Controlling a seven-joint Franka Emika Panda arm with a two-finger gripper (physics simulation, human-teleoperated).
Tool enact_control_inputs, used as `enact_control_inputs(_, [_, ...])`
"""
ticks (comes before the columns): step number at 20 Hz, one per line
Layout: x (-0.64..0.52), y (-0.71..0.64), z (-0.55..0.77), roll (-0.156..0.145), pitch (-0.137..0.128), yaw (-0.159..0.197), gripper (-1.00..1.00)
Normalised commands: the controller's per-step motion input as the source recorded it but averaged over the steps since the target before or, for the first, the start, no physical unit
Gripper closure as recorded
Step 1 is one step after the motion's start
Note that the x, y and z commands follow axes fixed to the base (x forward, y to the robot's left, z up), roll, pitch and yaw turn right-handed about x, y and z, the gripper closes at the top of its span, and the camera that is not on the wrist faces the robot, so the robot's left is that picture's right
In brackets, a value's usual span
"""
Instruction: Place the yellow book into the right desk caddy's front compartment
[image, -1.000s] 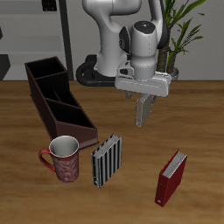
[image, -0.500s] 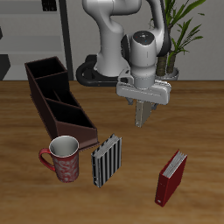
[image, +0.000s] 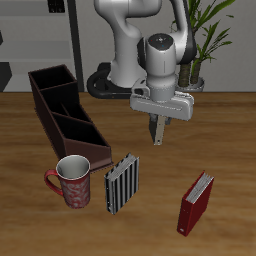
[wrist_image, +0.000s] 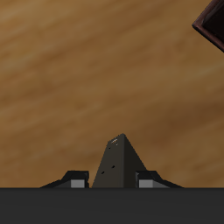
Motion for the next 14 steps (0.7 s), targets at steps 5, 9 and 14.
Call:
enact_control_inputs(5, [0.04, -0.21, 0.29, -0.004, -0.011, 0.070, 1.00])
enact_control_inputs(9, [0.04, -0.28, 0.51, -0.047, -0.085, 0.118, 1.00])
enact_control_inputs(14, [0.06, -0.34, 0.53, -0.032, -0.032, 0.133, 1.00])
